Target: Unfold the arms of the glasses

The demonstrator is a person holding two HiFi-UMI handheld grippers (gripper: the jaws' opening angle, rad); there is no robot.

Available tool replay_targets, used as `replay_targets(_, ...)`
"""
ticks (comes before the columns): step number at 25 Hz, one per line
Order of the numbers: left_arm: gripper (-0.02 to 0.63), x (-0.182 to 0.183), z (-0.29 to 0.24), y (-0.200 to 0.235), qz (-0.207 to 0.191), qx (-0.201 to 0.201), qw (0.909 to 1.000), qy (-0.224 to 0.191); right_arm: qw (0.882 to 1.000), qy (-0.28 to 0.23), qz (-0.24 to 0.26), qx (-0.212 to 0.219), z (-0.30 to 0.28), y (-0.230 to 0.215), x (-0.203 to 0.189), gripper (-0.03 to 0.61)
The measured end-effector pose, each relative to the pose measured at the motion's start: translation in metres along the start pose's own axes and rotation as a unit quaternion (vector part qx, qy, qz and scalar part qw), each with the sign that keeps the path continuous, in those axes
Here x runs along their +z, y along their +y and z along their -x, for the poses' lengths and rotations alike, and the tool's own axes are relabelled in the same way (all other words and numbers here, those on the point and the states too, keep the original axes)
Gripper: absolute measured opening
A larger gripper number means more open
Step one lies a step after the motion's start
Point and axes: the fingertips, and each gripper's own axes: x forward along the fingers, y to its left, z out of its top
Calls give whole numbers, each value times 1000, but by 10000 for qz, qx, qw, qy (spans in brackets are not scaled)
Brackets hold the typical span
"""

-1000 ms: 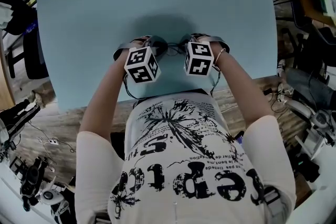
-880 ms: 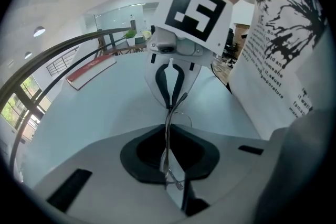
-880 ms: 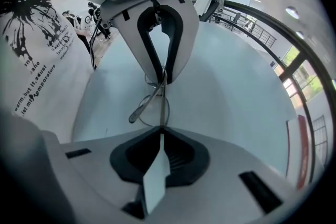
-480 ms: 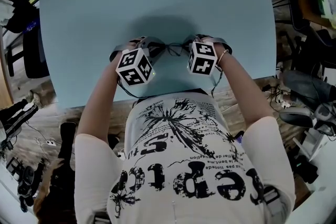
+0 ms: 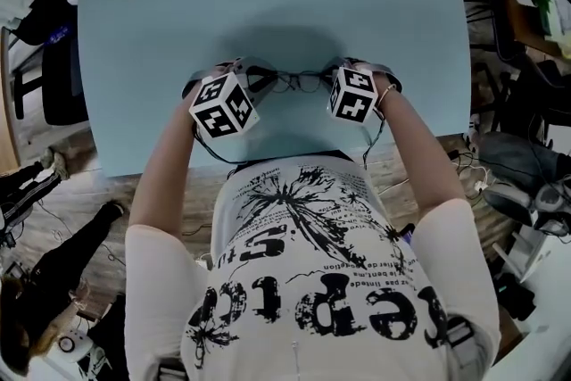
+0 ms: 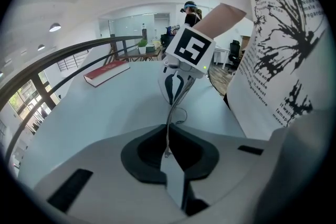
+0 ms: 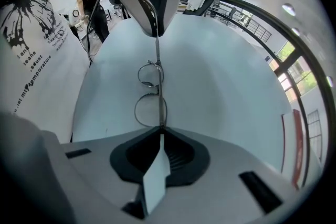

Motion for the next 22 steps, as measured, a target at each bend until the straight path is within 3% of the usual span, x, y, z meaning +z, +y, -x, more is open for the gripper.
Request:
replay_targets(12, 28, -26, 19, -4, 125, 110, 9998, -95, 9989, 39, -420, -197, 2, -4, 6, 36)
replay_targets(18, 28, -24, 18, -1, -51, 255, 9995, -159, 9979, 175, -451, -431, 8, -6, 14, 48)
replay_targets(22, 28, -24, 18, 1, 77, 298, 9991, -300, 9983, -2, -353, -464, 16, -5, 37, 129)
